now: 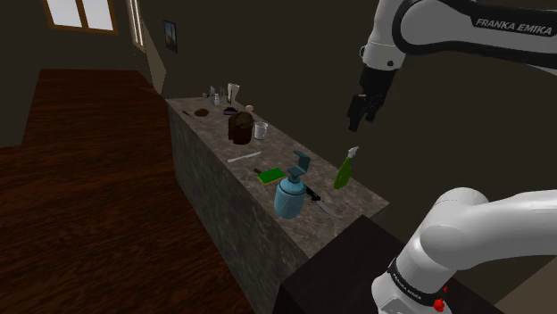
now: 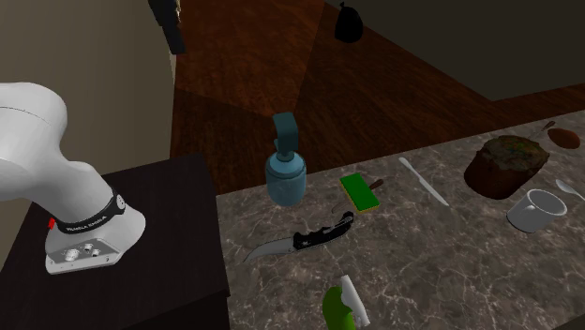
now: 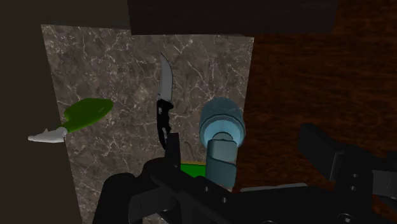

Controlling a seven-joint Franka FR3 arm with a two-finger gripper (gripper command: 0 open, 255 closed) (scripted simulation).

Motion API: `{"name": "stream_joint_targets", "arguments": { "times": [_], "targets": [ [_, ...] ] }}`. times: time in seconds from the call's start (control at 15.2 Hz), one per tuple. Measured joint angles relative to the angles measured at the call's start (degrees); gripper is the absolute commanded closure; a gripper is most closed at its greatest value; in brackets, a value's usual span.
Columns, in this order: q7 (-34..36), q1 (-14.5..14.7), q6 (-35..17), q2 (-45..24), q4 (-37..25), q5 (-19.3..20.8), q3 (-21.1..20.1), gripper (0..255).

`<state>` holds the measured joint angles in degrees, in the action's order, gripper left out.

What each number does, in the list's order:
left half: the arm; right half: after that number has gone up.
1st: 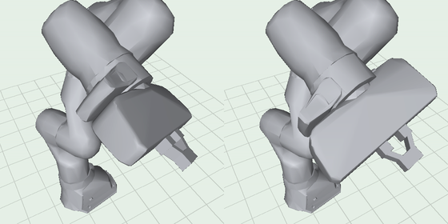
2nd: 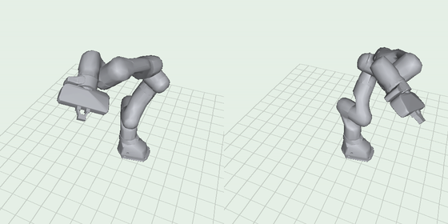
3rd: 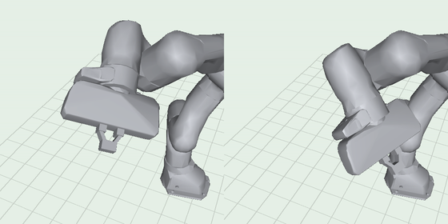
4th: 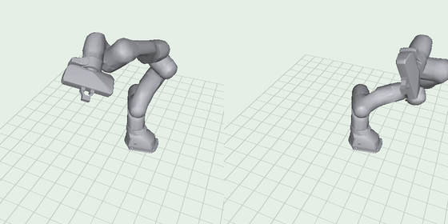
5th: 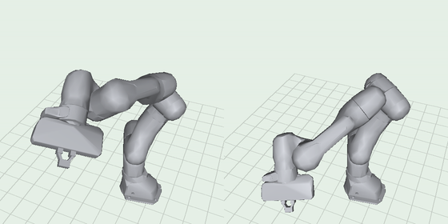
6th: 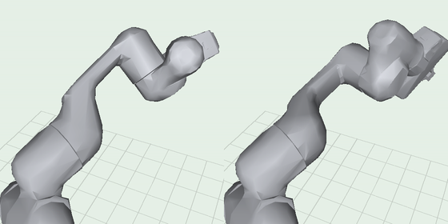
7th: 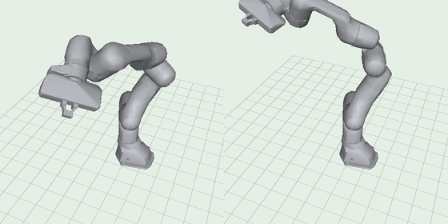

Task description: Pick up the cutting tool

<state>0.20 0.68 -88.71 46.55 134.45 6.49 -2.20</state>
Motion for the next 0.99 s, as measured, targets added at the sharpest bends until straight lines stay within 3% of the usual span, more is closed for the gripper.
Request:
{"name": "stream_joint_targets", "arguments": {
  "times": [0.26, 0.99],
  "targets": [
    [-0.97, -0.33, -3.88, -0.82, 3.02, 0.79, 1.34, 0],
    [-4.9, -2.25, -26.47, -11.57, 14.32, 4.47, 7.71, 0]
  ]
}}
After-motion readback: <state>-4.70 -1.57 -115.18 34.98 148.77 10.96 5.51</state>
